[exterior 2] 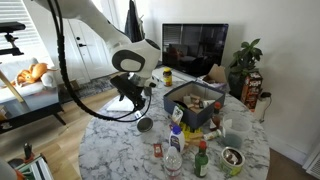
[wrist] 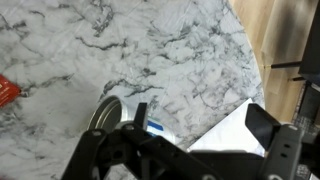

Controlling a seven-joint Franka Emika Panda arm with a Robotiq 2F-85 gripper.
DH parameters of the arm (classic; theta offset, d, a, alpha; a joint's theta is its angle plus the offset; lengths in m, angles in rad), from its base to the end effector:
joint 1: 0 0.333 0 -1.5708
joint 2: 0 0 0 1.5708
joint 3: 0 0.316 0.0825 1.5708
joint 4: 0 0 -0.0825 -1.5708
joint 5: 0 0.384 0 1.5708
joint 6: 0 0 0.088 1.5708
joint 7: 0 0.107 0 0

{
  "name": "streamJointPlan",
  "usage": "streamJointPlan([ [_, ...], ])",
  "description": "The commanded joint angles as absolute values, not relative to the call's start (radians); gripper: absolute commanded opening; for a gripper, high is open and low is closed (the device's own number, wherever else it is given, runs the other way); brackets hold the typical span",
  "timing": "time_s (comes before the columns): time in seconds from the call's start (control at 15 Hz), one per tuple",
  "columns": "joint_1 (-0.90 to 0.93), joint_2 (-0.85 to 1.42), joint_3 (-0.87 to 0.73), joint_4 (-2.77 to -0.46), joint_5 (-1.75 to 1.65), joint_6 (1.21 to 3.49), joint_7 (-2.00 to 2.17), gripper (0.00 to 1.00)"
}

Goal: Place the metal cup upright then put two red packets into it

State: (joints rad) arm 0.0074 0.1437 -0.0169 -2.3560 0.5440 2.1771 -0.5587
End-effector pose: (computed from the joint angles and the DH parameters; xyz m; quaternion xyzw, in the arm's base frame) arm 0.4770 0.0149 0.2496 -0.9660 -0.0782 0.0944 0.2278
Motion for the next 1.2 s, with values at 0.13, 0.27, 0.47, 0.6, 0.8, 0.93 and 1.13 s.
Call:
streamJointPlan([
  [0.13,-0.064,0.253,-0.001,-2.290,0.600,2.182,-0.583,1.00],
  [0.27,-0.084,0.280,0.003,-2.272,0.615,2.183,-0.596,1.00],
  [0.47,-0.112,0.316,0.013,-2.245,0.651,2.176,-0.623,1.00],
  [0.6,-0.128,0.336,0.019,-2.228,0.680,2.170,-0.655,1.00],
  [0.8,-0.141,0.367,0.023,-2.205,0.702,2.171,-0.685,1.00],
  [0.93,-0.148,0.389,0.028,-2.188,0.717,2.165,-0.697,1.00],
  [1.13,-0.156,0.420,0.035,-2.165,0.734,2.156,-0.709,1.00],
])
